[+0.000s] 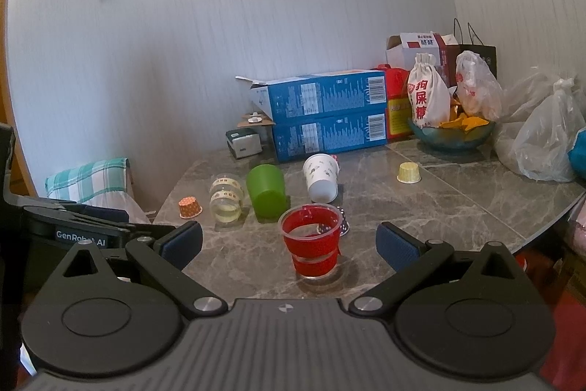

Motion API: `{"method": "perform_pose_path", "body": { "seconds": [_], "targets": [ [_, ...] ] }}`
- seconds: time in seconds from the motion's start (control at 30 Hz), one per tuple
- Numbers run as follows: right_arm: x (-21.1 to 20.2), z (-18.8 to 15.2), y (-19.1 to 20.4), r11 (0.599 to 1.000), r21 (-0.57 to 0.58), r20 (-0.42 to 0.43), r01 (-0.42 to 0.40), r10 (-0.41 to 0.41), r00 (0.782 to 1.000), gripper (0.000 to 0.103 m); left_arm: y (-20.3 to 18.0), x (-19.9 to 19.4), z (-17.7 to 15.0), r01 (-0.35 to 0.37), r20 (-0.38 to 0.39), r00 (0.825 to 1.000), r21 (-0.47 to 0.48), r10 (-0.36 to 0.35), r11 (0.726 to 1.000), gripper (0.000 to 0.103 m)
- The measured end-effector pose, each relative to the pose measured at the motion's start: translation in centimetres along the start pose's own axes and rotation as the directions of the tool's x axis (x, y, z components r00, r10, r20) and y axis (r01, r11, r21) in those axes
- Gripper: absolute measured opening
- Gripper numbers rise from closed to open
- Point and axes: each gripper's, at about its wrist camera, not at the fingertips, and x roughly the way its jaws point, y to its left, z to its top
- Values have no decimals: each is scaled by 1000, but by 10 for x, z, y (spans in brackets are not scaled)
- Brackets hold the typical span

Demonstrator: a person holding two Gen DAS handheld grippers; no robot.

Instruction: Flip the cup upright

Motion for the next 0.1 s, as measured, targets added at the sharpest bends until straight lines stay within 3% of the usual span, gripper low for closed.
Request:
{"method": "perform_pose_path", "body": {
  "seconds": [0.1],
  "targets": [
    [4,-1,0,1000,-3,-4,1,-1,1000,102,3,3,0,3,5,1000,-5,-3,1000,103]
  ]
}}
